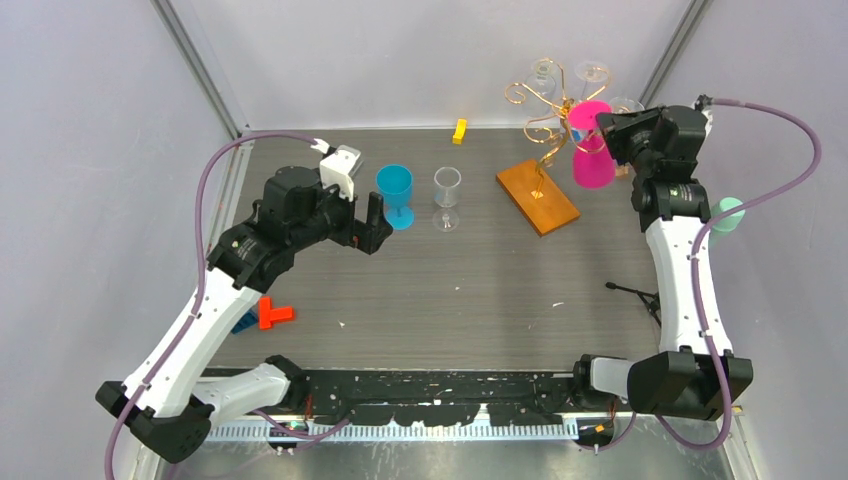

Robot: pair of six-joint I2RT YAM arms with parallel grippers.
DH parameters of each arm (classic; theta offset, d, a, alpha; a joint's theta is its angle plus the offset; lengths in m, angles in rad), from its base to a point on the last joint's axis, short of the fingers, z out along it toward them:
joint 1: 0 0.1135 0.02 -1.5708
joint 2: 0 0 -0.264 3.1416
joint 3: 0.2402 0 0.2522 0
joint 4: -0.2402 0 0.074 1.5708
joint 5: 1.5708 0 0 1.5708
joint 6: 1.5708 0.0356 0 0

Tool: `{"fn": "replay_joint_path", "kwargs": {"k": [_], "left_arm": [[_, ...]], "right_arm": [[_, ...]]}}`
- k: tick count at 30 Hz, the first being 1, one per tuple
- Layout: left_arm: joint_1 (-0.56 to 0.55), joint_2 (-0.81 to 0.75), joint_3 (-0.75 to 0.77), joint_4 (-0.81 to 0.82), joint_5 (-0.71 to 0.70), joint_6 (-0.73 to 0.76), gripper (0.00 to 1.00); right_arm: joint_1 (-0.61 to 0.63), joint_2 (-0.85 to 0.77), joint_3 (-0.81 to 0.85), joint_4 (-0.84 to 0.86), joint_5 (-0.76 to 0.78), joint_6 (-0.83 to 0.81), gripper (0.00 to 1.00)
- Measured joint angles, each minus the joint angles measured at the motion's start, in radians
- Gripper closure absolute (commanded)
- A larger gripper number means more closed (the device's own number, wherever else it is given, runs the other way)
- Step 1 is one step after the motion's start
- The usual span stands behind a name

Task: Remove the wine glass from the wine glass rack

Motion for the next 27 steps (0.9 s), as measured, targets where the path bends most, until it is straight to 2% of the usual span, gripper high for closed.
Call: {"fn": "replay_joint_path", "kwargs": {"k": [14,21,27], "left_arm": [[0.0,-0.006,0.0,0.0,0.01,-0.005,0.0],[0.0,-0.007,-0.01,0.032,0.045,-0.029,0.0],[0.0,-0.006,-0.048,0.103,0.109,-0.089,0.0]], "right_arm": [[0.0,-0.109,0.019,-0.108,0.19,-0.044,1.0],[0.0,-0.235,0.019,-0.202,0.18,-0.028,1.0],[0.0,-0.377,-0.014,-0.254,0.087,0.047,1.0]]}}
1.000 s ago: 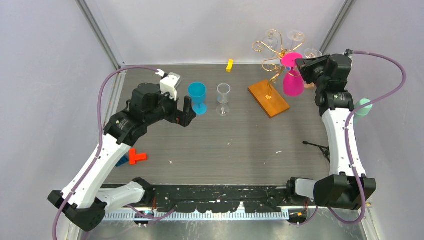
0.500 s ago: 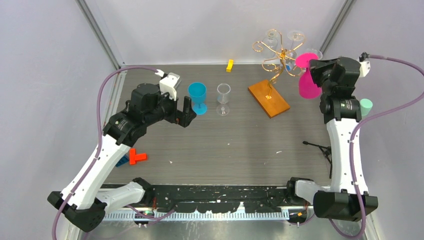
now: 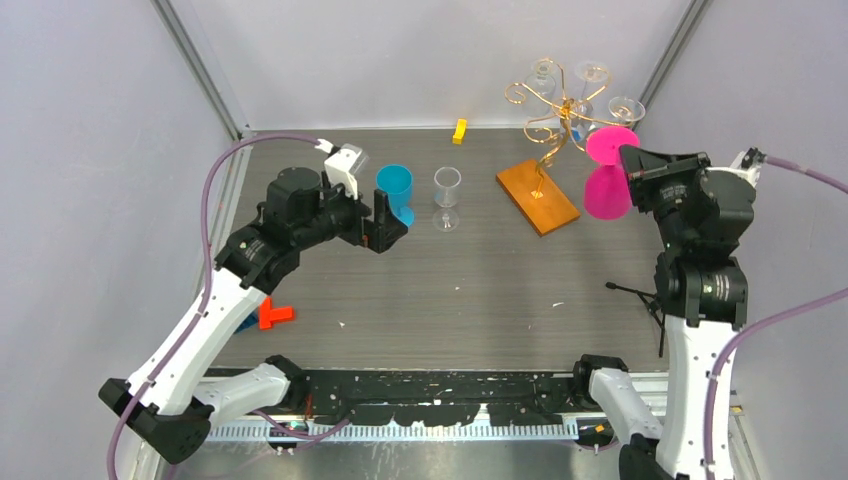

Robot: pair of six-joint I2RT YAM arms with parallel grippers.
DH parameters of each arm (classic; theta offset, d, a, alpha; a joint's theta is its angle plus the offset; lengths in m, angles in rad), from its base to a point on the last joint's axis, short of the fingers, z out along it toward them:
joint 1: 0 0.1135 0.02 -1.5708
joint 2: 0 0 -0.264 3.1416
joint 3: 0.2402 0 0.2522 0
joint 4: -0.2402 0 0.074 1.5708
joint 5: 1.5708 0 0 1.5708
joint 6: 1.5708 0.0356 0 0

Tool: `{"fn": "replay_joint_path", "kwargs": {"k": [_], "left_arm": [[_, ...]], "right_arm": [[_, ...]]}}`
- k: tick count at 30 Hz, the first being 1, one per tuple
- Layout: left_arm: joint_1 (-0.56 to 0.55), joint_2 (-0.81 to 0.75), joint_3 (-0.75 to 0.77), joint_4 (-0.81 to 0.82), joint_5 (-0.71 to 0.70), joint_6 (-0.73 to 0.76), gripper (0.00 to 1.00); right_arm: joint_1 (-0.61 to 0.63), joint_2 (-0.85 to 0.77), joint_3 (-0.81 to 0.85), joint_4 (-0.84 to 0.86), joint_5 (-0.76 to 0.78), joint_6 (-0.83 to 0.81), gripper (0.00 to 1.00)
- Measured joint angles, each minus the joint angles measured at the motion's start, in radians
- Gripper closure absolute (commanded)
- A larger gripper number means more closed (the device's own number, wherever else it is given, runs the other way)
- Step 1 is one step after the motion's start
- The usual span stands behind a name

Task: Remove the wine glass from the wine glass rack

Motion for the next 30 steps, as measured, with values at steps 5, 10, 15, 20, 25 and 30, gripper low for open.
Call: {"fn": "replay_joint_path", "kwargs": {"k": [5,10,15,20,25,30], "left_arm": [[0.0,0.016,-0.061,0.124,0.1,-0.11,0.0],[0.0,0.053,-0.129,0.264,0.186,-0.266,0.01],[0.0,0.089,-0.187,0.462,0.232,-0.484,0.02],[0.0,0.161,-0.22,0.716,0.285,-0.697,0.03],[0.0,0.288,-0.216,0.929,0.357,-0.871,0.04],[0.008,0.354,-0.216,1.086,0.403,-1.026,0.07]], "right_arm": [[0.0,-0.077,-0.048,0.004,-0.151,0.103,1.0],[0.0,-0.112,-0.142,0.126,-0.325,0.243,1.0],[0.013,-0.097,-0.303,0.405,-0.466,0.445,1.0],[0.116,-0.047,-0.34,0.546,-0.481,0.529,1.0],[0.28,-0.041,-0.34,0.651,-0.479,0.541,1.0],[0.328,-0.02,-0.34,0.719,-0.453,0.552,1.0]]}}
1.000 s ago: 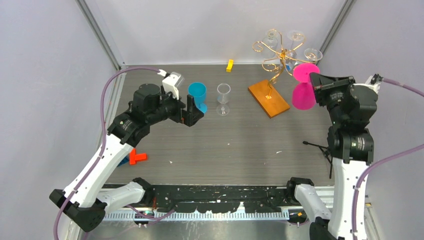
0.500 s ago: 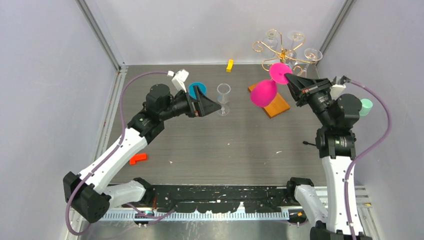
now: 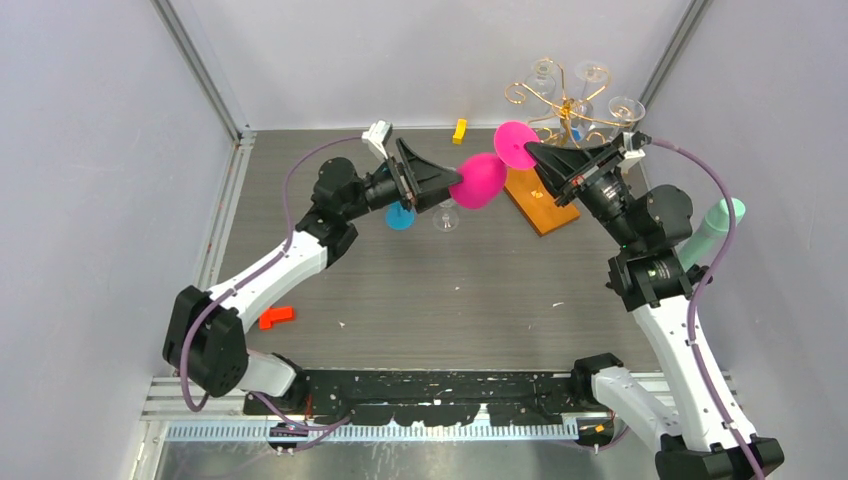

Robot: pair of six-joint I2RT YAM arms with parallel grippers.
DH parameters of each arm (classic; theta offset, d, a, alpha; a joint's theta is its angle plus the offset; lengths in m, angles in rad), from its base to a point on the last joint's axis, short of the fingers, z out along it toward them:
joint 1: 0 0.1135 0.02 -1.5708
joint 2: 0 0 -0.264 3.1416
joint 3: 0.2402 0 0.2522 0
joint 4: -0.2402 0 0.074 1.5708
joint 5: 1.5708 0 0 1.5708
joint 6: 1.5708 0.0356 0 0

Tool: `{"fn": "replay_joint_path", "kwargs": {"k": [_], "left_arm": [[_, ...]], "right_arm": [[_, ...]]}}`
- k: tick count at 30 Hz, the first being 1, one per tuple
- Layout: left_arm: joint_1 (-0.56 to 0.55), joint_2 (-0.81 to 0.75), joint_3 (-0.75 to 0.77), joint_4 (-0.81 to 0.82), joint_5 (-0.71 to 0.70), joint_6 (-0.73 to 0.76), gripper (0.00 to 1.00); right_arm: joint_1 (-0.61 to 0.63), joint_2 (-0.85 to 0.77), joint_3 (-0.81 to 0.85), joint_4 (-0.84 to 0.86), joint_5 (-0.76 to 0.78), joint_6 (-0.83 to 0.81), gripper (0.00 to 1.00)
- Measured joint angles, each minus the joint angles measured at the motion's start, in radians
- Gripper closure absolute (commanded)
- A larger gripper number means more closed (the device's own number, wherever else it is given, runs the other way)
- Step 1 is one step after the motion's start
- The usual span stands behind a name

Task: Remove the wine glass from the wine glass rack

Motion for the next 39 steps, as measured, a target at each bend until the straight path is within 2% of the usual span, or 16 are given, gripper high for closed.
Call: {"fn": "replay_joint_path", "kwargs": {"k": [3,6,12,16,19,25,26,27,28,29,30,32,34,39], "left_arm": [[0.007,0.02,0.0,0.153,0.022,-0.125,0.13],[0.008,0.048,0.0,0.324,0.039,-0.27,0.25],[0.014,0.135,-0.016,0.602,0.042,-0.528,0.64],[0.019,0.144,-0.032,0.697,0.032,-0.615,0.81],[0.027,0.142,-0.032,0.758,0.018,-0.655,0.99],[0.032,0.125,-0.032,0.811,-0.018,-0.689,1.0],[0.032,0.125,-0.032,0.808,-0.018,-0.689,1.0],[0.031,0.125,-0.032,0.808,-0.017,-0.689,1.0],[0.031,0.125,-0.031,0.811,-0.014,-0.689,1.0],[0.031,0.125,-0.031,0.81,-0.014,-0.687,1.0],[0.032,0.125,-0.029,0.809,-0.01,-0.677,1.0],[0.032,0.115,-0.024,0.795,0.006,-0.636,1.0],[0.045,0.088,-0.024,0.736,0.026,-0.575,1.0],[0.11,-0.02,-0.024,0.51,0.091,-0.372,1.0]], "right_arm": [[0.015,0.009,-0.005,0.025,0.008,0.01,1.0],[0.029,0.012,-0.016,0.06,0.016,0.031,1.0],[0.039,0.013,-0.031,0.134,0.04,0.059,1.0],[0.039,0.018,-0.051,0.161,0.072,0.084,1.0],[0.038,0.017,-0.074,0.173,0.097,0.106,1.0],[0.038,0.018,-0.104,0.18,0.126,0.138,0.99],[0.038,0.018,-0.104,0.177,0.128,0.138,0.93],[0.038,0.018,-0.104,0.174,0.129,0.136,0.74],[0.039,0.014,-0.104,0.168,0.132,0.134,0.6],[0.039,0.013,-0.104,0.161,0.134,0.126,0.54],[0.039,0.011,-0.104,0.141,0.138,0.102,0.42],[0.039,0.011,-0.104,0.09,0.143,0.06,0.3],[0.039,0.013,-0.101,0.033,0.153,0.009,0.25],[0.043,0.006,-0.076,-0.153,0.187,-0.113,0.23]]}}
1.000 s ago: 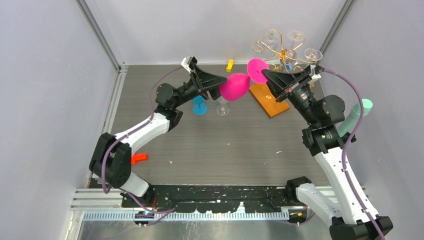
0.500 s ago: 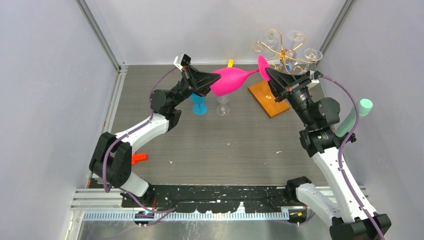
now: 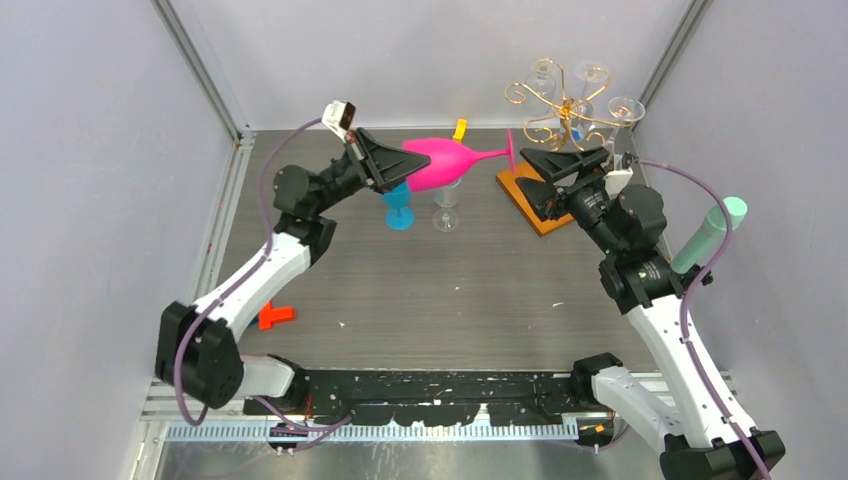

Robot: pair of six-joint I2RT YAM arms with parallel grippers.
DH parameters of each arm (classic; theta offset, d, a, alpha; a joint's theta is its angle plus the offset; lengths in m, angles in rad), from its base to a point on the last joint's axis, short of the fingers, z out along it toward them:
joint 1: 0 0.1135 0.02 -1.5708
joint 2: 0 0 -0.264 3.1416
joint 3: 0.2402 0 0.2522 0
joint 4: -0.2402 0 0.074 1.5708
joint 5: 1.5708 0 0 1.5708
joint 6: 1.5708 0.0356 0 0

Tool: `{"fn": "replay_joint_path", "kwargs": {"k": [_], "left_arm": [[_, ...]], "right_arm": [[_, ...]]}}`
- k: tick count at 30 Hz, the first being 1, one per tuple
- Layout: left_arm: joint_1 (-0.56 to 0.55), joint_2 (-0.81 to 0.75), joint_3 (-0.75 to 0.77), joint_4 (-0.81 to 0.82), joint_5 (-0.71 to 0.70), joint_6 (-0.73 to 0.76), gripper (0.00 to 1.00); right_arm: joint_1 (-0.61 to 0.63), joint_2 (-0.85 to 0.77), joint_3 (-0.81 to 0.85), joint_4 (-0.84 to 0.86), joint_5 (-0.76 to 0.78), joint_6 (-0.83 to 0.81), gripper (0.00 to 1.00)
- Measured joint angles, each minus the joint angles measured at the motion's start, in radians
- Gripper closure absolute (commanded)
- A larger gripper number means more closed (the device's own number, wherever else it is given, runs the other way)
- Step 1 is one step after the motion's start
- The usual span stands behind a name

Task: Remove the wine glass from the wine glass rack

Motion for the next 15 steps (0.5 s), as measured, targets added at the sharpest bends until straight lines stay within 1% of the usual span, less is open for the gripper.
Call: {"fn": "replay_joint_path", "kwargs": {"k": [3,7,9,12,15], "left_arm": [[0.064,-0.088,0.01,-0.221,0.027,0.185,1.0],[0.155,-0.156,0.11,-0.631,-0.008,0.498,1.0],[0.182,-0.166,0.184,-0.857,-0.089,0.668,1.0],[0.191,-0.164,0.283,-1.138,-0.231,0.888,1.0],[0.192,-0.132,0.379,-1.377,-0.374,1.057,1.0]], "right_arm": [[0.001,-0.011,0.031,-0.109,0.034,-0.072,0.23],[0.001,-0.033,0.057,-0.196,0.072,-0.14,0.23],[0.001,-0.042,0.062,-0.225,0.086,-0.166,0.23],[0.001,-0.05,0.063,-0.259,0.101,-0.193,0.23],[0.001,-0.05,0.063,-0.29,0.11,-0.212,0.23]]}}
